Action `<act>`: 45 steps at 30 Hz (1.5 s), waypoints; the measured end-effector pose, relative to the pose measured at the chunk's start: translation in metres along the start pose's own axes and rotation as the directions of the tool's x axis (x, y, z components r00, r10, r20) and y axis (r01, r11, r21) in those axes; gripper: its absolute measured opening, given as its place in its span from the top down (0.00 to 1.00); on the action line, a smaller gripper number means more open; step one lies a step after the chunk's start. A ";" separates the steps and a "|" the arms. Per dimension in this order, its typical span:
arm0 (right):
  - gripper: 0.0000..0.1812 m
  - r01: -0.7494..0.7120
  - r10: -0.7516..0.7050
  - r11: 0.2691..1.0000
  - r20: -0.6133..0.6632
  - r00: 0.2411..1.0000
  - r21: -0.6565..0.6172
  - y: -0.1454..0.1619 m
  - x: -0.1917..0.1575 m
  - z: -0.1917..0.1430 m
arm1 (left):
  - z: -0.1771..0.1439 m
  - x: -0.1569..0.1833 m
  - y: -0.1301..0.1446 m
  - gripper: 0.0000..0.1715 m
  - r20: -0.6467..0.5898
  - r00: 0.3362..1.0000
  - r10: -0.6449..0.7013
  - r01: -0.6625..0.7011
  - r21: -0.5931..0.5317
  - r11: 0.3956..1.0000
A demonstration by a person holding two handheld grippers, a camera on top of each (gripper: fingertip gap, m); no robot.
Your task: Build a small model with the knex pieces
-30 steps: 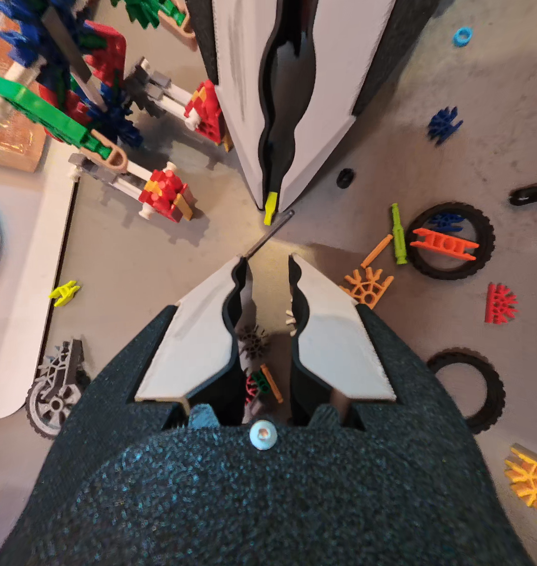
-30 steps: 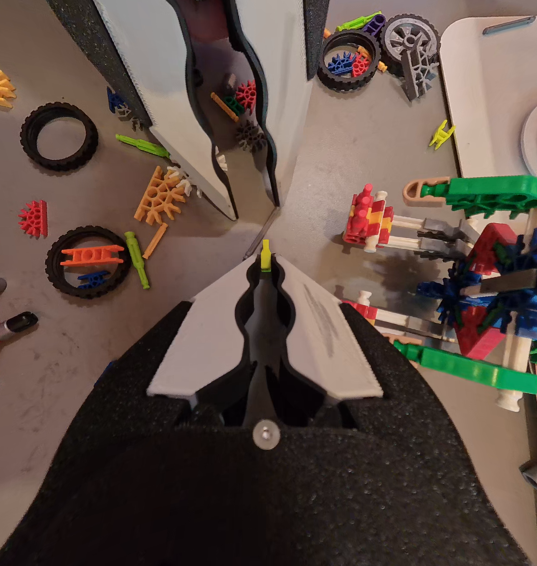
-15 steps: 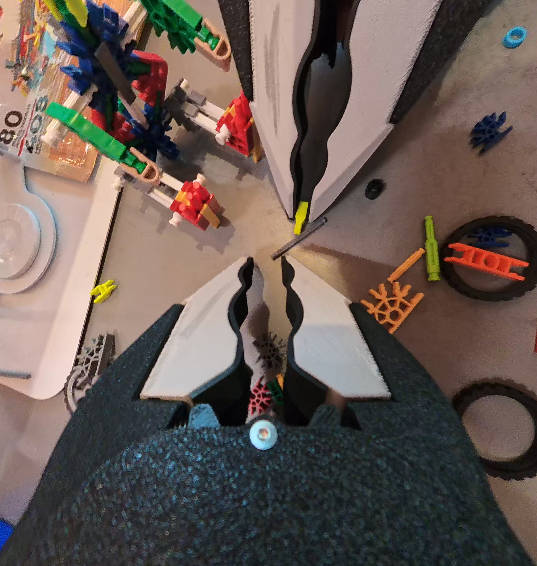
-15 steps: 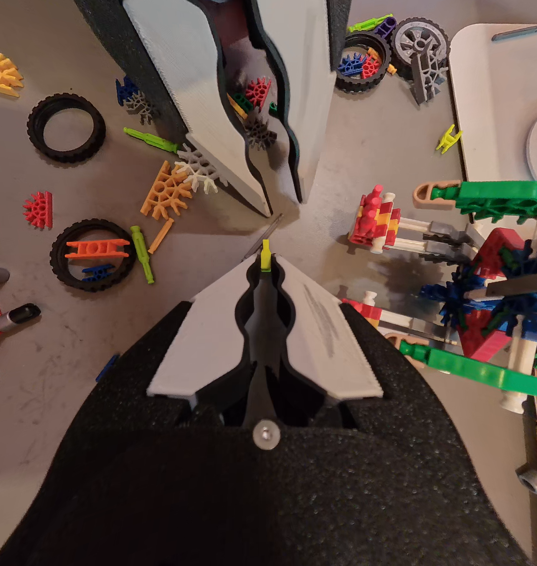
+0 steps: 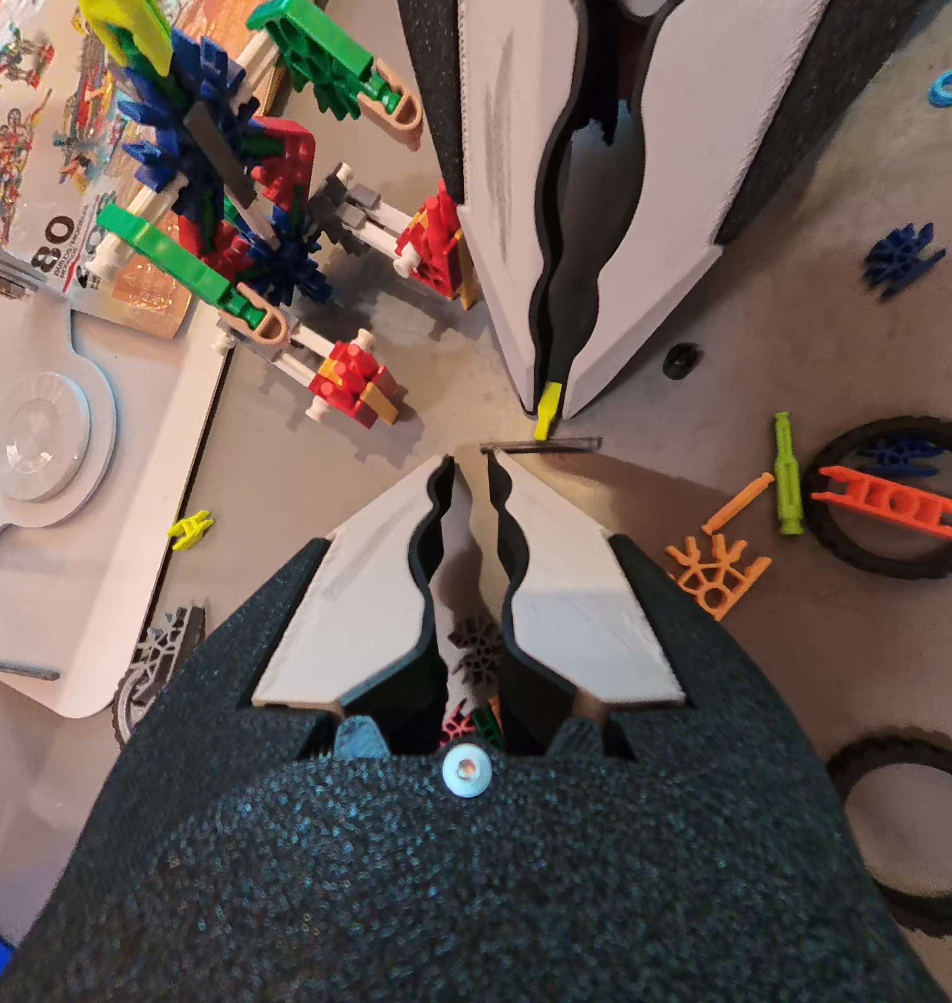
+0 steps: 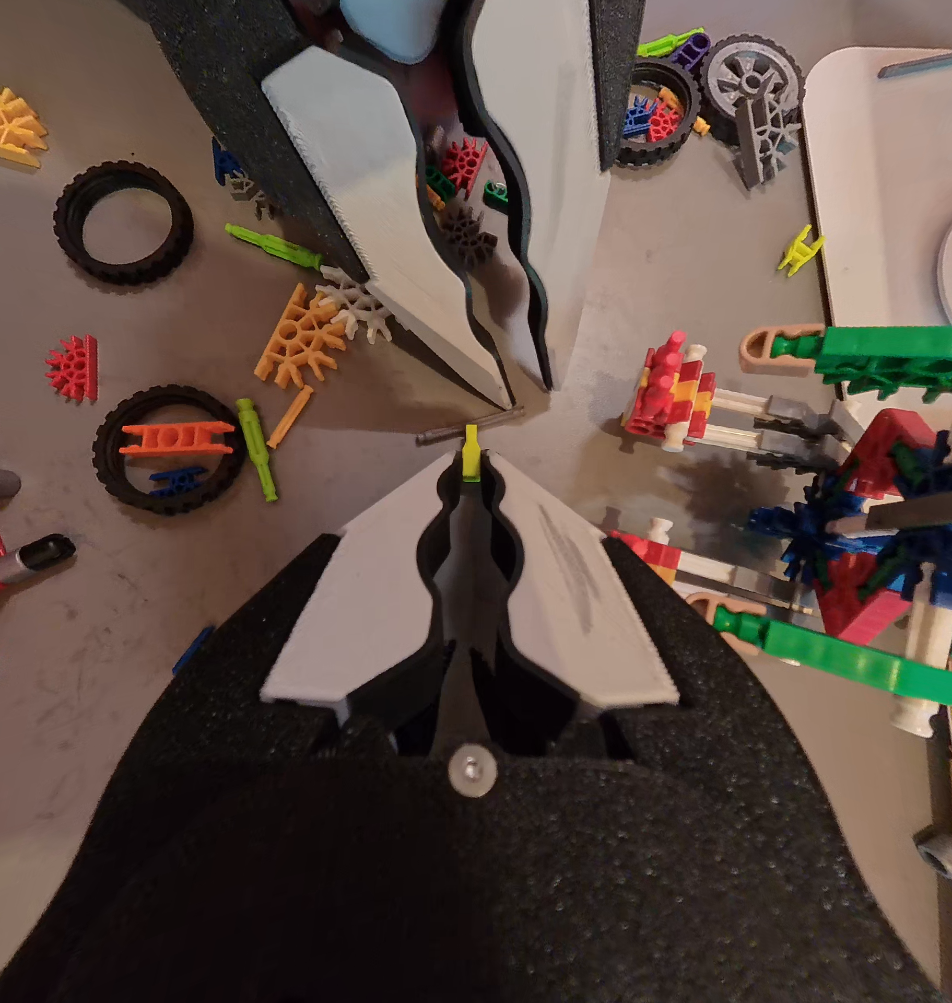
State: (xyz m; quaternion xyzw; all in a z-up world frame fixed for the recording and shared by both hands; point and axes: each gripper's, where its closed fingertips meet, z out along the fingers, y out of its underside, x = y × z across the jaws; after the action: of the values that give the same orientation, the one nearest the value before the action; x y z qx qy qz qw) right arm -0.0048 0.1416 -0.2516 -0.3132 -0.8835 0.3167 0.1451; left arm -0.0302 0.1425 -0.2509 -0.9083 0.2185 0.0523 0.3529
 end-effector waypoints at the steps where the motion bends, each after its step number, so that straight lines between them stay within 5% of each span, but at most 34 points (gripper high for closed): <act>1: 0.97 -0.001 0.001 1.000 0.000 1.000 0.000 0.000 0.000 0.000 | 0.000 0.000 0.000 0.94 0.002 1.000 -0.001 0.001 0.003 1.000; 13: 0.97 -0.004 0.004 1.000 0.006 1.000 0.007 0.000 0.000 0.000 | -0.012 0.013 0.004 0.77 -0.093 0.996 0.003 -0.002 0.014 1.000; 25: 0.97 -0.005 0.005 1.000 0.010 1.000 0.013 0.000 0.000 0.000 | -0.004 0.022 -0.006 0.85 -0.134 0.991 0.020 -0.016 0.031 0.999; 45: 0.97 -0.002 0.002 1.000 0.014 1.000 0.024 0.000 0.000 0.000 | -0.006 0.024 -0.004 0.75 -0.121 0.991 -0.064 0.067 0.021 0.998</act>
State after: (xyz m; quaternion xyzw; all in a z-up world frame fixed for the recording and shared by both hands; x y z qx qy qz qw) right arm -0.0049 0.1416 -0.2516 -0.3101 -0.8803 0.3295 0.1424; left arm -0.0074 0.1322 -0.2497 -0.9119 0.2102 -0.0169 0.3521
